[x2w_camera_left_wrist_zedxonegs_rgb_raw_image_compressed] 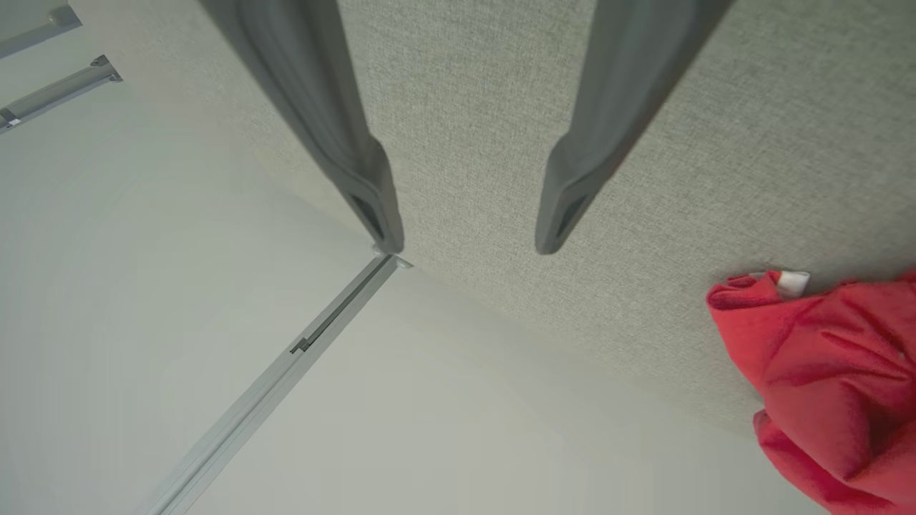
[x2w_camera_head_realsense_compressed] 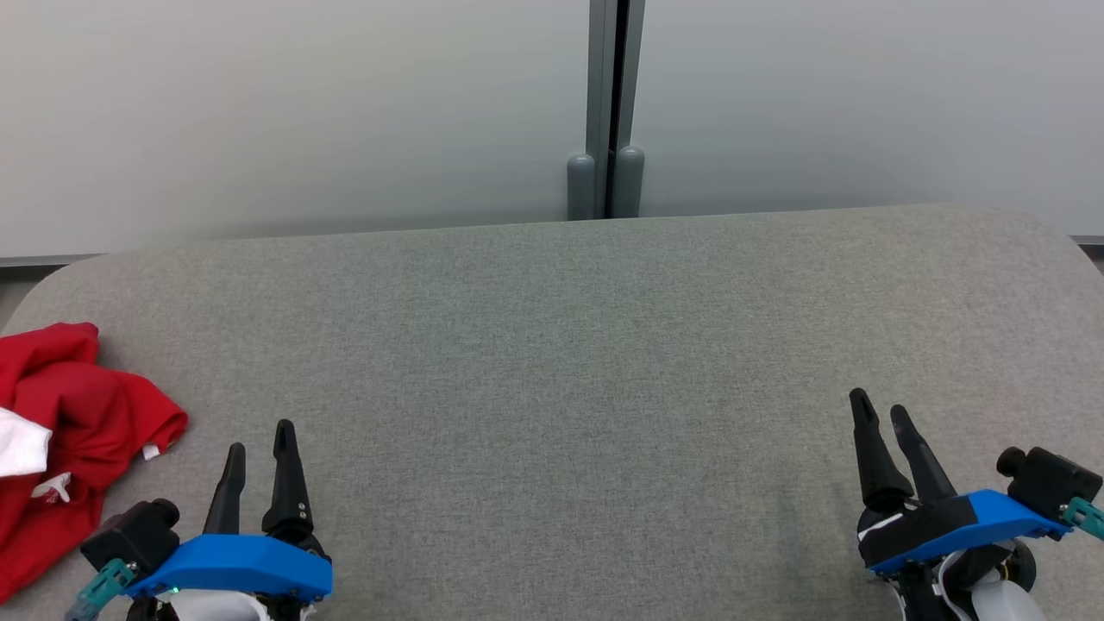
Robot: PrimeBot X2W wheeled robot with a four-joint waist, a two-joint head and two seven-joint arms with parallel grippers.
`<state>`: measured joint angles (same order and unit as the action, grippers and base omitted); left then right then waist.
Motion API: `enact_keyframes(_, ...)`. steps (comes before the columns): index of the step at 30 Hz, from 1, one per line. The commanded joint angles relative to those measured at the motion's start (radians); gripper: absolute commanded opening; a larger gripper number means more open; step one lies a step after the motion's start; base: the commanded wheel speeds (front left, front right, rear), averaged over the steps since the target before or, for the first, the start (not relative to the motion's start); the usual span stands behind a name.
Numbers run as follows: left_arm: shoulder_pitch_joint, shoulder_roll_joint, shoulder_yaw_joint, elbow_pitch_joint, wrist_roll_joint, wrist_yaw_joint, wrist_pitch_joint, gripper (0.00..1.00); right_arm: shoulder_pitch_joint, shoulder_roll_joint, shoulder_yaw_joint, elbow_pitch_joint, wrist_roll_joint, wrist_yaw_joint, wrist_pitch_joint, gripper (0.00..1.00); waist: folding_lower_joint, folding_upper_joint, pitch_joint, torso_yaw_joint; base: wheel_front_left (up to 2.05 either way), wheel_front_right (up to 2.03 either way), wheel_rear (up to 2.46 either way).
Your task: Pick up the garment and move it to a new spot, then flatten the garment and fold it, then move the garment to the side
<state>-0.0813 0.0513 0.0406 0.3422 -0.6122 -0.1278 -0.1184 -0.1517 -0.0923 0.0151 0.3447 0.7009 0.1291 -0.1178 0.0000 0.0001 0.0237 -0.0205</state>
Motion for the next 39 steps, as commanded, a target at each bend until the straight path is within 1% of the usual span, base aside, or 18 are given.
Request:
enact_keyframes(1,-0.003,0.005,-0.005,-0.016,0.029,0.006,-0.011,1.0,-0.018,-0.008,-0.001,-0.005,-0.031,0.002,-0.011,1.0,0.0,-0.0001,0.0,0.0,0.0,0.0,0.0)
enact_keyframes(16,0.004,0.009,-0.02,-0.029,0.201,0.03,-0.051,1.0,-0.017,-0.009,-0.011,-0.002,-0.21,0.002,-0.051,1.0,0.0,-0.0001,0.005,-0.014,0.0,0.0,0.0)
enact_keyframes(24,0.003,0.014,-0.026,-0.029,0.283,0.052,-0.07,1.0,-0.021,-0.003,-0.012,-0.001,-0.309,0.002,-0.07,1.0,0.0,-0.0001,0.006,-0.018,0.0,0.0,0.0)
enact_keyframes(39,-0.019,0.031,-0.036,-0.024,0.407,0.06,-0.1,1.0,-0.049,0.003,-0.009,-0.017,-0.447,0.002,-0.1,1.0,0.0,-0.0001,0.007,-0.015,0.0,0.0,0.0)
